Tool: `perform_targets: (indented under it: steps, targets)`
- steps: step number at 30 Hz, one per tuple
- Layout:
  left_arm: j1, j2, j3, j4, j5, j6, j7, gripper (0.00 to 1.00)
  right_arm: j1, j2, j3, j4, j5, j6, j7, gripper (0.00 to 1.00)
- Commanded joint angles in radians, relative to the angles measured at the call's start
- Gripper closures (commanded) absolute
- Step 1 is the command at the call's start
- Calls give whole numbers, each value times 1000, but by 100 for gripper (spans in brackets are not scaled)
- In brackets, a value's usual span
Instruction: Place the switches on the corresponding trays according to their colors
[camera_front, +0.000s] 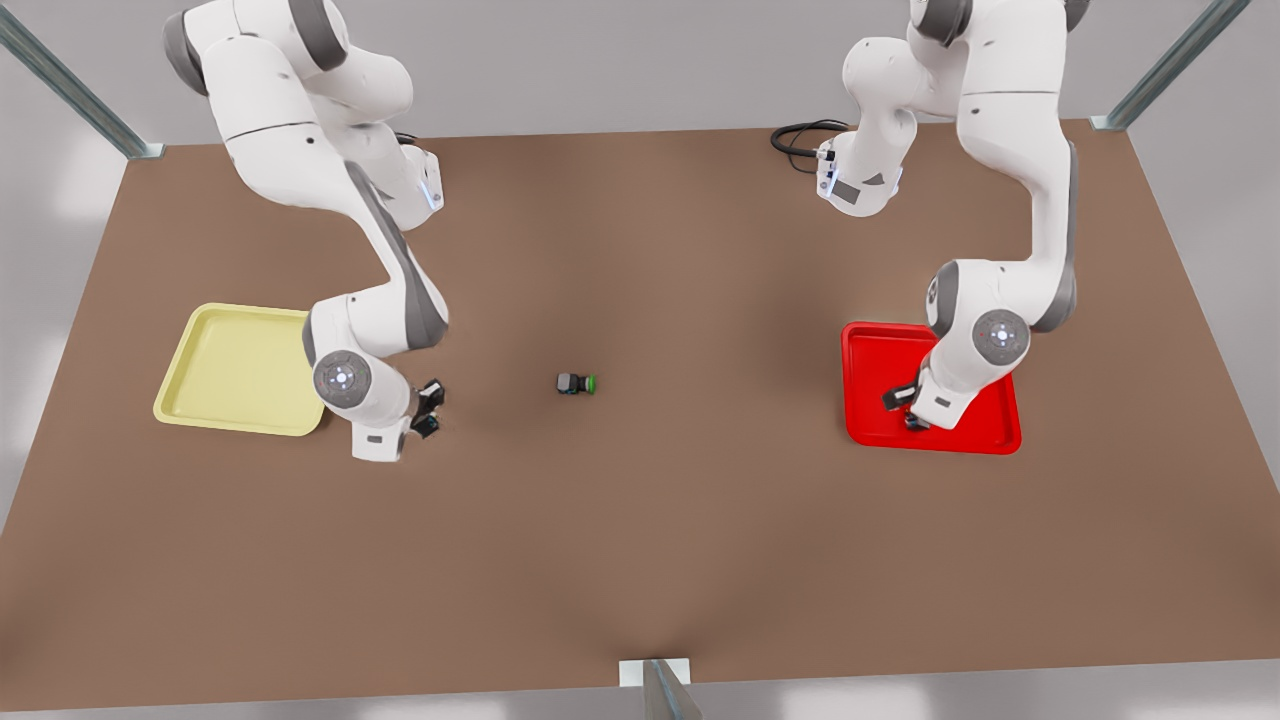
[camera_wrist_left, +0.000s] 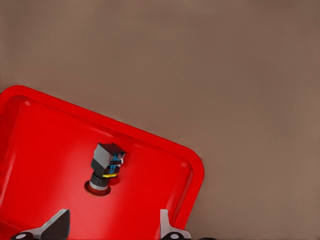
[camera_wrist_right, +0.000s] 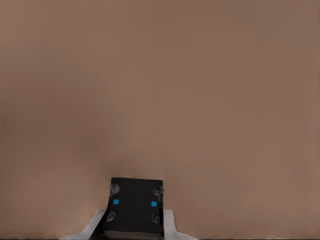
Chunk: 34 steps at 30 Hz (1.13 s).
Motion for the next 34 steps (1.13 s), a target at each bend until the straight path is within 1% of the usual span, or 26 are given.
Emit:
perform_targets:
  steps: [1,4,6,7,9,10,12,13,14,15,16,17,18,20,21,24,25,27,28,29,30,32,34]
  targets:
    - [1,8,0,26,5,-15,2,0,-10,-9,-2,-5,-2,-9,-2,46]
    - [-1,60,-3,279,7,-195,22,0,-107,-82,-7,-115,-3,-15,-127,46]
    - [1,60,-3,356,7,-241,106,0,-114,-104,-73,-169,-5,-15,-207,46]
    - [2,69,-3,419,5,-275,172,0,-116,-118,-94,-201,-5,-7,-219,46]
    - [2,160,-3,622,5,-396,212,0,-177,-130,-122,-238,-45,-6,-295,46]
    - [2,167,-5,648,2,-399,212,0,-203,-136,-128,-264,-63,-1,-298,46]
    - [14,157,-31,649,2,-399,216,0,-203,-148,-173,-304,-100,19,-305,46]
    - [53,140,-84,646,18,-399,216,0,-203,-148,-183,-313,-124,34,-305,46]
    - [115,98,-189,634,119,-401,219,0,-203,-144,-190,-315,-126,34,-305,32]
    - [139,66,-216,628,125,-405,219,0,-203,-142,-196,-316,-126,36,-305,21]
    - [139,-6,-216,554,124,-402,226,0,-203,-144,-197,-315,-128,34,-305,12]
    - [142,-44,-216,534,124,-404,264,0,-203,-144,-199,-315,-128,34,-305,0]
    - [142,-77,-216,510,125,-402,269,0,-203,-144,-199,-315,-128,34,-305,0]
    - [142,-90,-216,508,125,-408,269,0,-203,-150,-199,-312,-132,33,-305,0]
    - [142,-95,-219,508,127,-413,267,0,-197,-193,-197,-304,-149,30,-304,0]
    - [142,-113,-224,508,127,-425,261,0,-139,-250,-176,-151,-151,-24,-292,0]
    - [142,-120,-226,507,127,-428,259,0,-127,-248,-171,-59,-141,-98,-252,0]
    - [142,-129,-233,508,127,-436,258,0,-127,-246,-137,145,-103,-311,-34,0]
    - [142,-133,-233,508,127,-437,258,0,-127,-246,-127,199,-91,-363,118,0]
    - [142,-141,-233,508,127,-443,258,0,-127,-245,-121,279,-89,-438,155,0]
    - [142,-144,-233,508,127,-448,258,0,-128,-245,-116,340,-89,-495,288,0]
    - [142,-146,-233,508,125,-448,256,0,-139,-246,-117,398,-71,-543,293,0]
    - [142,-146,-233,508,125,-448,256,0,-143,-246,-121,397,-62,-541,294,0]
